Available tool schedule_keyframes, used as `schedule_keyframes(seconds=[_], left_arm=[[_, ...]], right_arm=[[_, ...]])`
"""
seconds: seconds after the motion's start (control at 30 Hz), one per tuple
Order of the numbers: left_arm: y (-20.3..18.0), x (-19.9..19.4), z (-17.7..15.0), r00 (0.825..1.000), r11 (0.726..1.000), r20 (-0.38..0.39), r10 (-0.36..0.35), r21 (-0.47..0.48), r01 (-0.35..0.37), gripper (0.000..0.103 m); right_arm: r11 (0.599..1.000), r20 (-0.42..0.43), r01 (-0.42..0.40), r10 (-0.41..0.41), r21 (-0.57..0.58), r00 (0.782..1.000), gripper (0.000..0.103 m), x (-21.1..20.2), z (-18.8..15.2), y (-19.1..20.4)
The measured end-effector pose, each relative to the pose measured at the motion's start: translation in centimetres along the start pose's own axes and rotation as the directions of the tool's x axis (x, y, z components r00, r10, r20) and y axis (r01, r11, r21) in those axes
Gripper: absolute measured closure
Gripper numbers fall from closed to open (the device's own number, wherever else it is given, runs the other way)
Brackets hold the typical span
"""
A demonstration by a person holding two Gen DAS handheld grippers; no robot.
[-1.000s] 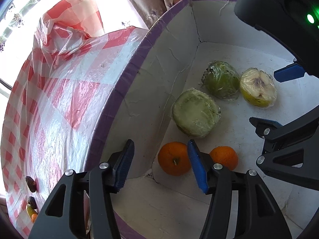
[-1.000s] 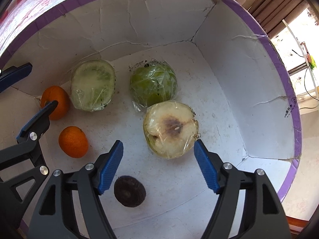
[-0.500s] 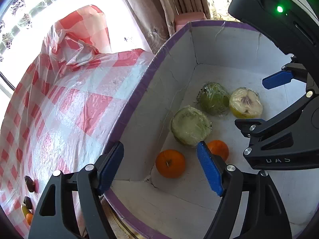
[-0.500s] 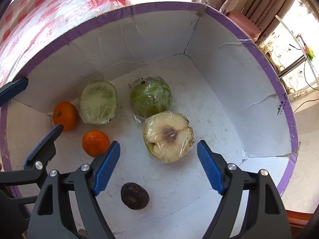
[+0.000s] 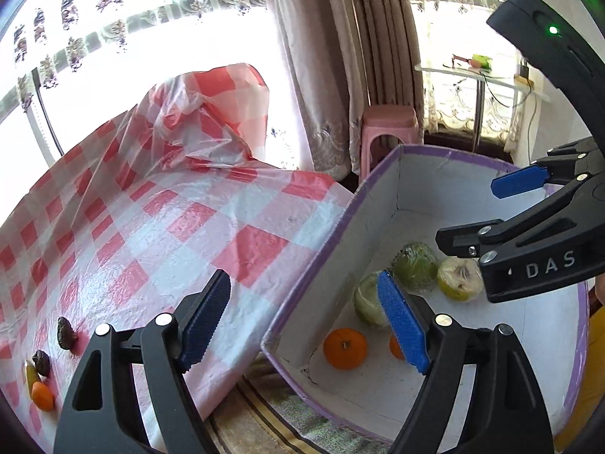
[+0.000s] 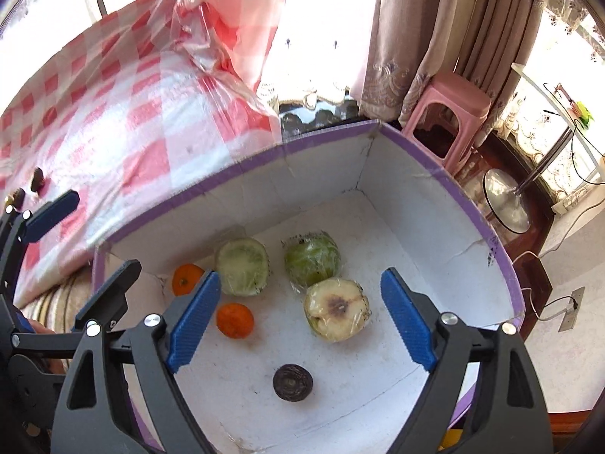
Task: Organize fruits
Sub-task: 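Move both tools back over the remaining fruits on the cloth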
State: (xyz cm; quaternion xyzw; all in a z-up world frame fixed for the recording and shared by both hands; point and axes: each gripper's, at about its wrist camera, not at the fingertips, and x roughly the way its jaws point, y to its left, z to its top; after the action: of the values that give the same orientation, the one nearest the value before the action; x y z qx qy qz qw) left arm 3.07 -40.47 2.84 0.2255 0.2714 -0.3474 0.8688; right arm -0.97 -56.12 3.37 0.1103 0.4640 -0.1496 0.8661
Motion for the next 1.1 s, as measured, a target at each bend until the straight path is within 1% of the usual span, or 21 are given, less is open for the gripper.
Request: schedule_keyframes(seconds=[0.03, 0.17, 0.23, 0.3, 0.43, 0.63, 0.77, 0.9, 0.97, 1.1], left_arm=[[0.6, -0.3, 0.0, 1.0, 1.0, 0.013, 0.009, -0.021, -0.009, 0.024], [3.2, -1.4, 0.0, 0.998, 0.994, 0.046, 0.045, -0.103, -0.04, 0.024], [4.4, -2.0, -0.2, 0.996, 0.988, 0.056, 0.069, -0.139, -0.06, 0.024], [5.7, -2.4, -0.4, 0.994, 0.981, 0.061, 0.088, -0.177, -0.076, 0.024], [8.4, -3.3, -1.0, 0.99, 0.96, 0.068, 0.123, -0.261, -0.101, 0.024], [13.0, -4.8, -2.4, 0.981, 0.903, 0.055, 0.184, -0.404, -0.147, 0.024], [15.9, -5.6, -3.8, 0.977, 0.859, 0.038, 0.208, -0.484, -0.164, 0.024], [18.2, -6.5, -5.1, 0.971, 0.816, 0.016, 0.239, -0.545, -0.192, 0.024], [19.3, -6.9, -5.8, 0.966, 0.793, 0.005, 0.257, -0.573, -0.208, 0.024], [21.5, -7.9, -7.4, 0.956, 0.751, -0.021, 0.291, -0.615, -0.242, 0.024]], right_arm=[[1.0, 0.025, -0.007, 0.007, 0.007, 1.0, 0.012, -0.5, 0.2, 0.1], [0.999, 0.086, -0.019, 0.015, 0.044, 0.996, 0.011, -1.6, 1.1, 0.7], [0.996, 0.1, -0.04, 0.032, 0.078, 0.995, 0.011, -2.0, 1.4, 0.8], [0.994, 0.103, -0.057, 0.047, 0.098, 0.994, 0.011, -1.3, 1.4, 1.1], [0.992, 0.133, -0.067, 0.053, 0.103, 0.99, 0.011, -0.9, 1.7, 2.7], [0.996, 0.218, -0.073, 0.06, 0.049, 0.974, 0.011, -1.5, 2.6, 7.5], [0.995, 0.247, -0.095, 0.091, 0.004, 0.965, 0.01, -1.6, 3.1, 10.9], [0.993, 0.27, -0.121, 0.12, -0.015, 0.955, 0.01, -1.5, 3.4, 14.1], [0.99, 0.278, -0.139, 0.138, -0.014, 0.951, 0.006, -1.5, 3.5, 15.6], [0.983, 0.288, -0.183, 0.183, -0.026, 0.94, 0.006, -1.1, 3.6, 18.6]])
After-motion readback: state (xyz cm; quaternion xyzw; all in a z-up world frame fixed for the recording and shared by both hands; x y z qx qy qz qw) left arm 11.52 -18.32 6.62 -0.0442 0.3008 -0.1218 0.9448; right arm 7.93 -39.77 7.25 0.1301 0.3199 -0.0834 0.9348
